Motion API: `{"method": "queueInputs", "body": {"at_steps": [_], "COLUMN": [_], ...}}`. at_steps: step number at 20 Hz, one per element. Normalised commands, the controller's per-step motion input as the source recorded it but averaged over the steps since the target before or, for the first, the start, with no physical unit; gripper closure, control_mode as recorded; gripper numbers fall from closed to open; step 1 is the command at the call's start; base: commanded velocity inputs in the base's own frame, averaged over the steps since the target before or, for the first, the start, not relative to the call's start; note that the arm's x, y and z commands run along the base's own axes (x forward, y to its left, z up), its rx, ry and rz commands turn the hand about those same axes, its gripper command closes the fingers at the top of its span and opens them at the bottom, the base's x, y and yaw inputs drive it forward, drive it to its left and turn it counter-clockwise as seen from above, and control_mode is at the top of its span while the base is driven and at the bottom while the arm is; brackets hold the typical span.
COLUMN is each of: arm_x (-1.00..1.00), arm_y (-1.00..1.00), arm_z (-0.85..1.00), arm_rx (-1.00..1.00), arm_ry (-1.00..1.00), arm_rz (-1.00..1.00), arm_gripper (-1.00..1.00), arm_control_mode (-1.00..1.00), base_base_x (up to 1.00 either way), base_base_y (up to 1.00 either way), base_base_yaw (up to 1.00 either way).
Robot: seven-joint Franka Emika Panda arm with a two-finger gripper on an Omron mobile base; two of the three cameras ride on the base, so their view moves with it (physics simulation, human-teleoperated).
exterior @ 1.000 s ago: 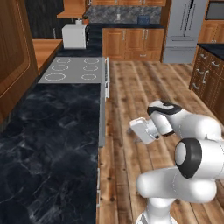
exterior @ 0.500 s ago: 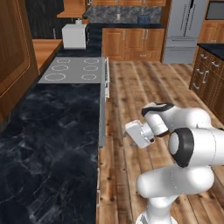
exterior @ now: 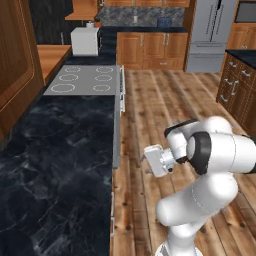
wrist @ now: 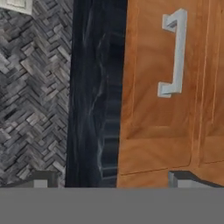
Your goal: Take a straw from the drawer in front and place it inside the glass cup on the dining counter.
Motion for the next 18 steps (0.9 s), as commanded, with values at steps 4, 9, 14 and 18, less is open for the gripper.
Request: {"method": "queueInputs", "body": {"at_steps": [4, 9, 14, 18], "arm_x": [0.04, 0.0, 0.0, 0.02], "arm_y": [0.05, 0.11, 0.18, 0.17], "arm_z": [-0.17, -0.18, -0.19, -0.17], "arm_rx": [0.14, 0.09, 0.02, 0.05], "arm_ry": [0.0, 0.0, -0.01, 0.0], "arm_rz": [0.02, 0.04, 0.07, 0.06], "arm_gripper": [-1.0, -1.0, -1.0, -1.0], "arm_control_mode": [-1.0, -1.0, -1.0, -1.0], "base_base_x": [0.0, 0.0, 0.0, 0.0], "base_base_y": [0.0, 0.0, 0.0, 0.0], "base_base_yaw": [0.0, 0.0, 0.0, 0.0]}}
